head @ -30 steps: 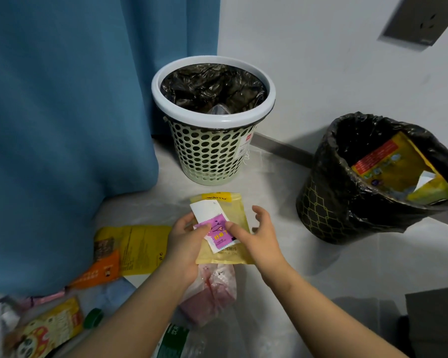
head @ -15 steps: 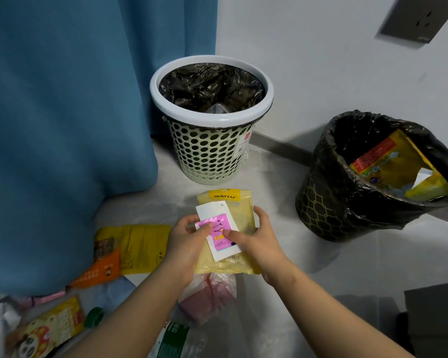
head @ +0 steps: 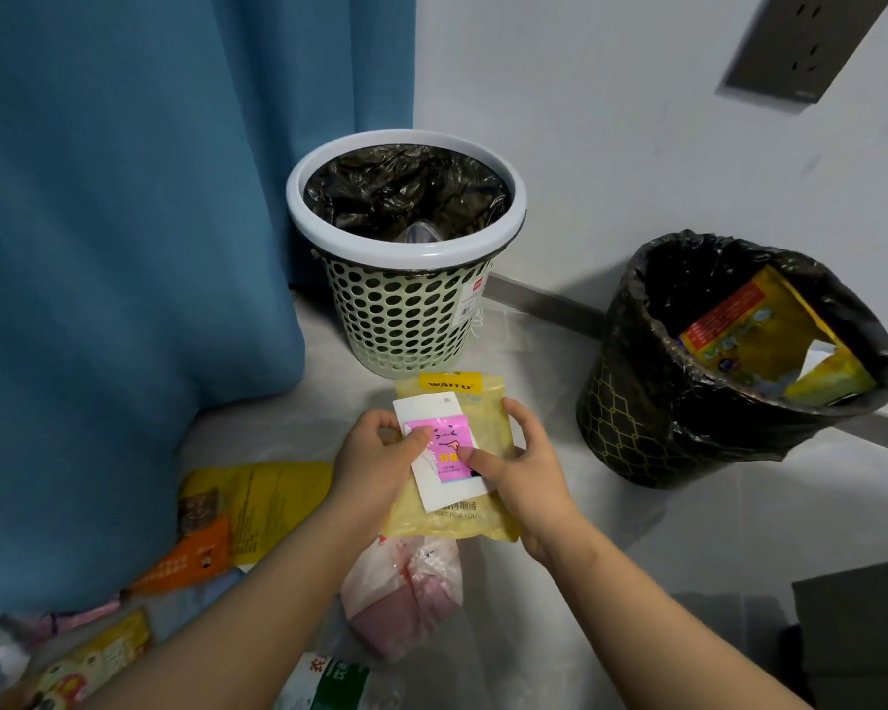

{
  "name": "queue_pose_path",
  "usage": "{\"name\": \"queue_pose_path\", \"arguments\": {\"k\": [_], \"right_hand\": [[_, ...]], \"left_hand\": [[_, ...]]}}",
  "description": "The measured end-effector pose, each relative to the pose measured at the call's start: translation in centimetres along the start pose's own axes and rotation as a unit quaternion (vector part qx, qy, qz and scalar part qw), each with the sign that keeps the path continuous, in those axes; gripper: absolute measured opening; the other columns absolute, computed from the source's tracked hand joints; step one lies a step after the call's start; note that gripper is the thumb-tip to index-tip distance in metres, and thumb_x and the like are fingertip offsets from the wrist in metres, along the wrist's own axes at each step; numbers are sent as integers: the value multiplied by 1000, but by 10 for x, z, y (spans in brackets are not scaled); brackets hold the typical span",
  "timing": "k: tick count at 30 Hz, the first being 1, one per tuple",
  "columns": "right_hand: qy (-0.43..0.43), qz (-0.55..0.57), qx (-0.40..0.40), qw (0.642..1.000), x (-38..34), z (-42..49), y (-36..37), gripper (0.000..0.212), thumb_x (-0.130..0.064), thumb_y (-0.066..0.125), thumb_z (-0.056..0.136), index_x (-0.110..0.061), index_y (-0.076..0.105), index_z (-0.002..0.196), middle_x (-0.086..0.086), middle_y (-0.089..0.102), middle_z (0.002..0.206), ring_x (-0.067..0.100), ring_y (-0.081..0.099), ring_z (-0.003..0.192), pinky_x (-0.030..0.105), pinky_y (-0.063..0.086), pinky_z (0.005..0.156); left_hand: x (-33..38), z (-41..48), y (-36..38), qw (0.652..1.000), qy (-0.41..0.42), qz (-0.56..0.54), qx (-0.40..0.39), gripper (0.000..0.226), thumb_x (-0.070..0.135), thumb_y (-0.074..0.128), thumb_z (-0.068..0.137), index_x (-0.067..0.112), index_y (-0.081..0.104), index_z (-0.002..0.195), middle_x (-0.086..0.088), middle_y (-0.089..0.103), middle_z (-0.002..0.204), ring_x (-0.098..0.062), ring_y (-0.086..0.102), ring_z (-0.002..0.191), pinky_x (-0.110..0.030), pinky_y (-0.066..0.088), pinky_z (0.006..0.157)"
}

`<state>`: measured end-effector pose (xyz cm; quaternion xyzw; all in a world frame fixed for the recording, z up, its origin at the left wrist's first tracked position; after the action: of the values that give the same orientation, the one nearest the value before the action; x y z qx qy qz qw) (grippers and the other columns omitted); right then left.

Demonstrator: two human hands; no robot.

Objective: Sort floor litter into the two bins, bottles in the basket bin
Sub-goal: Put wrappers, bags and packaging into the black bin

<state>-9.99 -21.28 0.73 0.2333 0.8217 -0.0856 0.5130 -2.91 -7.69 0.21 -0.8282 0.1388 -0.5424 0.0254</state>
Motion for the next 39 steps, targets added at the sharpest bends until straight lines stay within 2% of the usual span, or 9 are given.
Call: {"name": "queue_pose_path", "arguments": {"k": [3, 7, 12, 19, 24, 30, 32, 35, 39], "right_hand": [[-16, 19, 20, 999, -13, -4, -11, 63, 3, 69, 78, -33, 44, 124, 11, 66, 104, 25, 69, 76, 35, 60, 61], [-67, 32, 48, 996, -41, -8, -31, 63, 2, 70, 77, -35, 48, 123, -5, 64, 96, 22, 69, 81, 42, 59, 75], [-131, 46, 80, 987, -82, -15, -52, 57, -2, 74, 74, -46, 53, 104, -1, 59, 115, 28, 65, 101, 50, 56, 83], [-223, -2, 130, 966, -159, -33, -104, 59, -9, 72, 79, -43, 48, 120, -6, 56, 117, 22, 63, 106, 44, 55, 89], [-281, -71, 215, 933, -207, -34, -146, 62, -14, 70, 79, -40, 44, 129, 0, 52, 122, 22, 59, 107, 37, 53, 88], [-326, -148, 319, 877, -228, -22, -184, 57, -11, 63, 83, -34, 42, 131, -6, 49, 130, 20, 50, 121, 39, 44, 102], [-327, -223, 336, 855, -226, -18, -189, 55, -8, 57, 87, -27, 40, 136, 1, 52, 130, 24, 51, 119, 22, 41, 93], [-289, -346, 318, 834, -214, -9, -192, 54, -8, 52, 89, -28, 37, 137, 13, 60, 114, 34, 54, 93, 35, 41, 74], [-225, -449, 263, 824, -190, 12, -196, 56, -9, 53, 86, -31, 39, 136, 9, 61, 88, 30, 55, 70, 42, 47, 64]], "left_hand": [[20, 1, 8, 997, 29, 56, -38, 17, 22, 66, 84, 23, 50, 76, 2, 62, 88, -21, 64, 85, -39, 52, 78], [53, -3, 23, 991, 63, 87, -82, 12, 21, 65, 83, 23, 53, 82, -6, 67, 99, -27, 65, 94, -46, 52, 89], [103, -13, 48, 986, 102, 73, -108, 26, 19, 67, 82, 27, 49, 99, -10, 66, 104, -29, 65, 95, -49, 52, 89], [177, -30, 100, 975, 159, 43, -150, 29, 23, 67, 78, 32, 50, 99, -8, 65, 111, -26, 64, 101, -45, 51, 91], [209, -32, 143, 967, 180, 52, -172, 51, 22, 58, 78, 30, 49, 128, -9, 64, 115, -28, 62, 105, -42, 52, 92], [199, -26, 167, 967, 151, 73, -194, 35, 12, 49, 89, 22, 55, 121, -3, 64, 99, -15, 64, 70, -25, 50, 64], [194, -26, 173, 966, 148, 72, -202, 32, 10, 47, 91, 20, 57, 120, -2, 62, 103, -10, 60, 64, -20, 46, 54], [183, -24, 182, 965, 135, 68, -212, 31, 8, 44, 93, 16, 57, 120, -3, 59, 98, -8, 57, 61, -19, 44, 50], [167, -23, 190, 966, 123, 81, -213, 24, 10, 46, 93, 19, 60, 110, -3, 61, 94, -8, 59, 63, -20, 46, 51]]}}
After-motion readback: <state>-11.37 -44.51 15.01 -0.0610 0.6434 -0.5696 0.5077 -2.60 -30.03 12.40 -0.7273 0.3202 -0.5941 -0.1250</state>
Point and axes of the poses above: each hand's wrist, its own z-axis towards the middle knuckle, its own y-axis out of the palm, x = y × z, the point moved 5 cm from there along z, towards the middle knuckle
